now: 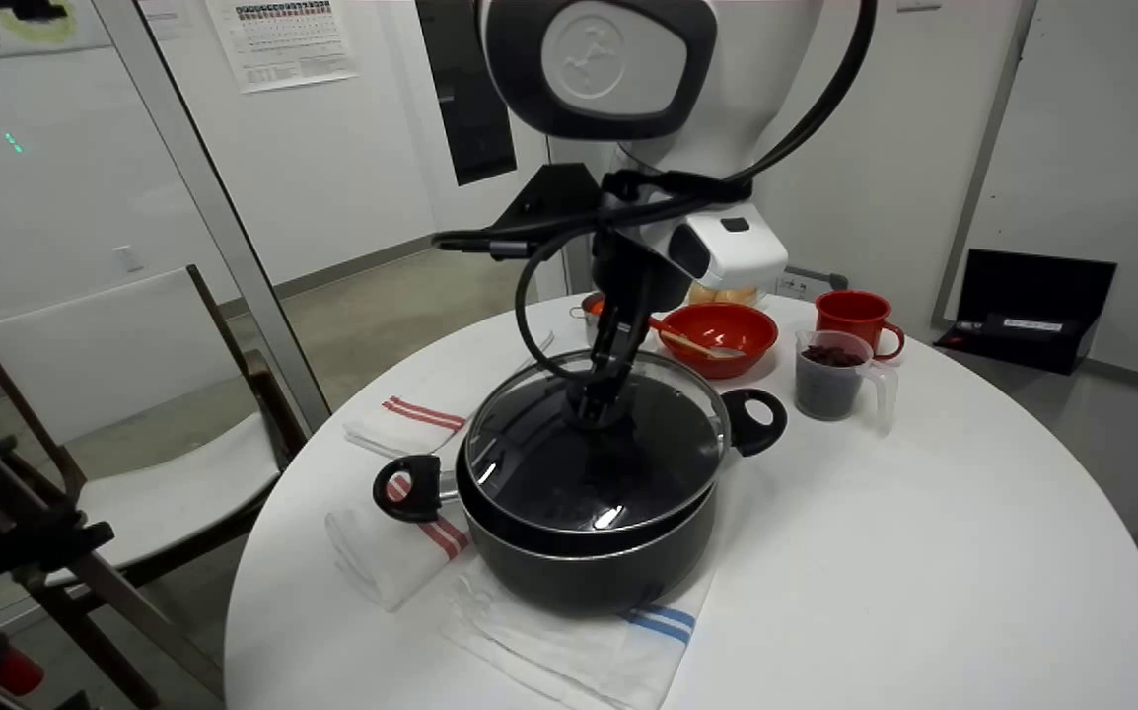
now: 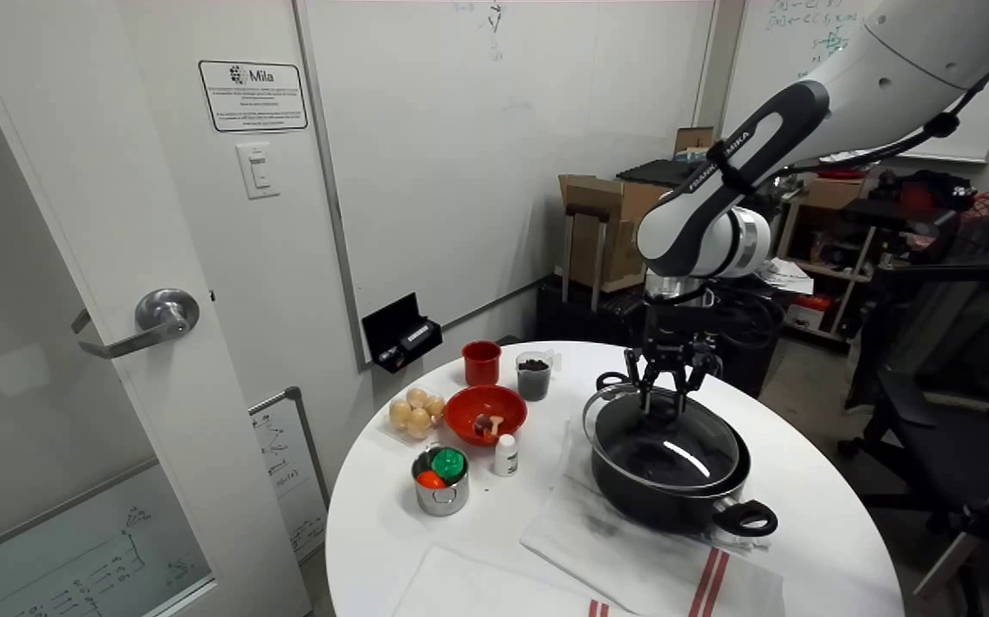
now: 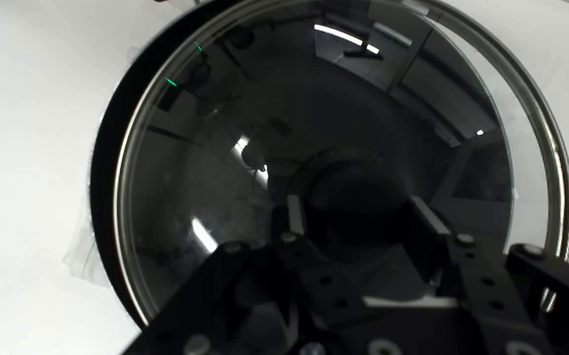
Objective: Put the lid on the pot
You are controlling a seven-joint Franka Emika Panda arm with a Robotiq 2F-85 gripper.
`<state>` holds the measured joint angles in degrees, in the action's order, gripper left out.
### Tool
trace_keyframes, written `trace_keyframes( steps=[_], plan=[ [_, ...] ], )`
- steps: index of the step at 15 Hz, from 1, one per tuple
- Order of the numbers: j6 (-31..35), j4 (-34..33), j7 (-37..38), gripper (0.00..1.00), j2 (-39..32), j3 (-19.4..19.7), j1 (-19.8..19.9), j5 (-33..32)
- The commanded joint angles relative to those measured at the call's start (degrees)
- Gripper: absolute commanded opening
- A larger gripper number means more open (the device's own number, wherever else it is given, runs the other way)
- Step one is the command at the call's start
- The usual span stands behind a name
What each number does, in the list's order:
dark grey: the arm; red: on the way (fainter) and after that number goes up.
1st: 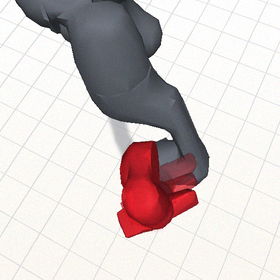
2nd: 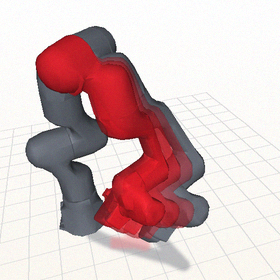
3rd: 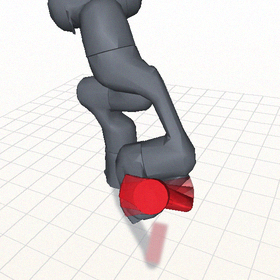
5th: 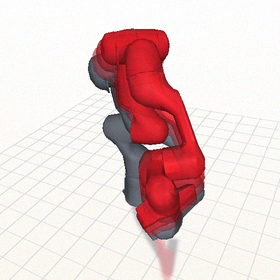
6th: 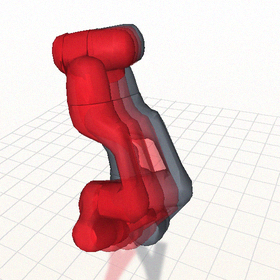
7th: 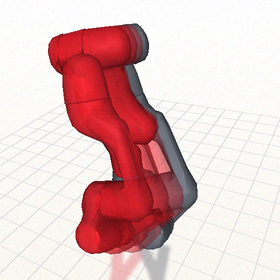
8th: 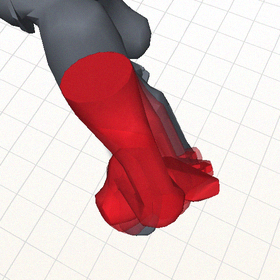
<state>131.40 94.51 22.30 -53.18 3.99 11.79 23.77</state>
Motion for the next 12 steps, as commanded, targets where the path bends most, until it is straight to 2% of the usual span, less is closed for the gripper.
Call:
trace_keyframes(
  steps=[1,12],
  plan=[
    [3.26,5.71,-1.56,0.25,3.58,-0.38,0.47,2.06],
    [7.04,10.60,-1.38,0.25,5.87,-0.27,0.36,2.61]
  ],
)
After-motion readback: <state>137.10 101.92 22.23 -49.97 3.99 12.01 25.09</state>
